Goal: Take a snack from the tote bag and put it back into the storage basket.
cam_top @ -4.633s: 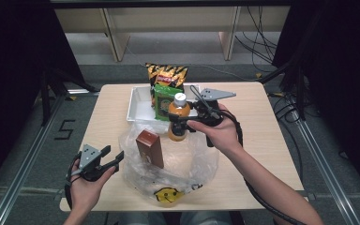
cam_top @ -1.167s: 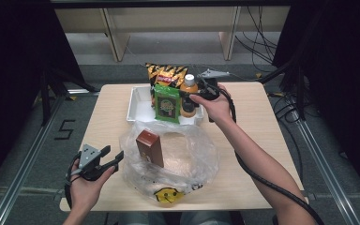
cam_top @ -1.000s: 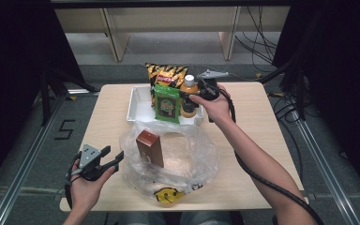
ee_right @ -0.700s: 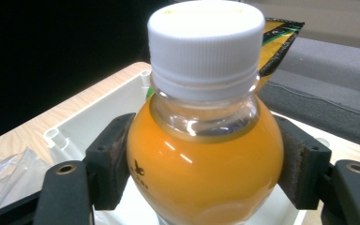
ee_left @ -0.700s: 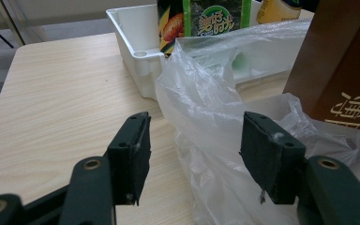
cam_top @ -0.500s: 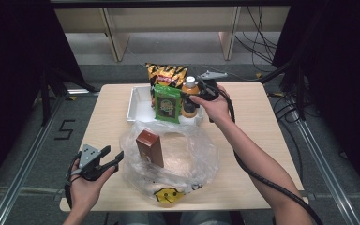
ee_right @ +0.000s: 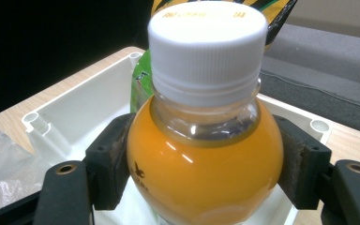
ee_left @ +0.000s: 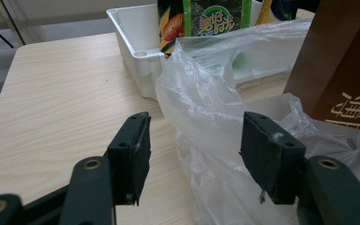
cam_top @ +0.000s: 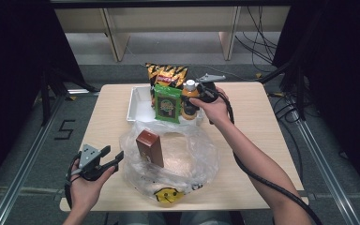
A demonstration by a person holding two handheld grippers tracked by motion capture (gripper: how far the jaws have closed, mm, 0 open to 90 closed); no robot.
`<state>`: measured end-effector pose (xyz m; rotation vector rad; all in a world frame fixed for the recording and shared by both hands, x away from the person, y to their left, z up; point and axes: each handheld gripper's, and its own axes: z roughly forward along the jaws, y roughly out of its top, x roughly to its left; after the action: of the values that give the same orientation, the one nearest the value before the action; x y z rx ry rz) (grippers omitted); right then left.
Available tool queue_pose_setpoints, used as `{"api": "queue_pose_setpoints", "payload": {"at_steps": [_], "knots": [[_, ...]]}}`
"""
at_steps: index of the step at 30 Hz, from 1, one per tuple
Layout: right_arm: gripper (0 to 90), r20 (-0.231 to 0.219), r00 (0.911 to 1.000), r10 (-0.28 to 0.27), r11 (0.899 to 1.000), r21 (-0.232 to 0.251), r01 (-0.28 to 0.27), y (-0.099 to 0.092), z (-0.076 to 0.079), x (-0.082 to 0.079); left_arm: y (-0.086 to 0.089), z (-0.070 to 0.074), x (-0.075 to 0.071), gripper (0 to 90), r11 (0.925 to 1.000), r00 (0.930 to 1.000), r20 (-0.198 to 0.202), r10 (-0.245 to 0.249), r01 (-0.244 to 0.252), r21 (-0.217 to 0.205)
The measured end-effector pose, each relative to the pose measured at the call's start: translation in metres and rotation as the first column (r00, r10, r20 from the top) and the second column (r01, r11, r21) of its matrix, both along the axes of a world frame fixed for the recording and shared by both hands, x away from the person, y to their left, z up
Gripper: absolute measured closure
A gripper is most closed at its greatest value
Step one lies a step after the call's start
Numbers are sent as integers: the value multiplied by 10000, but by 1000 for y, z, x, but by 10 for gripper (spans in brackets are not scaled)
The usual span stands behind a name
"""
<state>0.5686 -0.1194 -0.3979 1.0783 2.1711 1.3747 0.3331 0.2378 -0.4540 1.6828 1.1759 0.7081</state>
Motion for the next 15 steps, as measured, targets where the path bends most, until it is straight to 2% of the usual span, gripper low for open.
{"api": "queue_pose_setpoints", "payload": {"at_steps": [4,7,13,15], "knots": [[309,150,9998,106,9999,-131,-105,0,-3,2,0,0,0,424,10000,10000,5,-8,8,10],[309,-83,10000,-13,9999,-142,12,0,-4,1,0,0,0,424,10000,10000,3,-4,4,-8],[309,-27,10000,1,9999,-133,-1,0,-4,2,0,-1,0,424,9999,10000,-32,17,-17,-105],[309,-72,10000,-11,9999,-122,10,0,-4,2,0,0,0,424,10000,10000,9,-4,4,-3]]}}
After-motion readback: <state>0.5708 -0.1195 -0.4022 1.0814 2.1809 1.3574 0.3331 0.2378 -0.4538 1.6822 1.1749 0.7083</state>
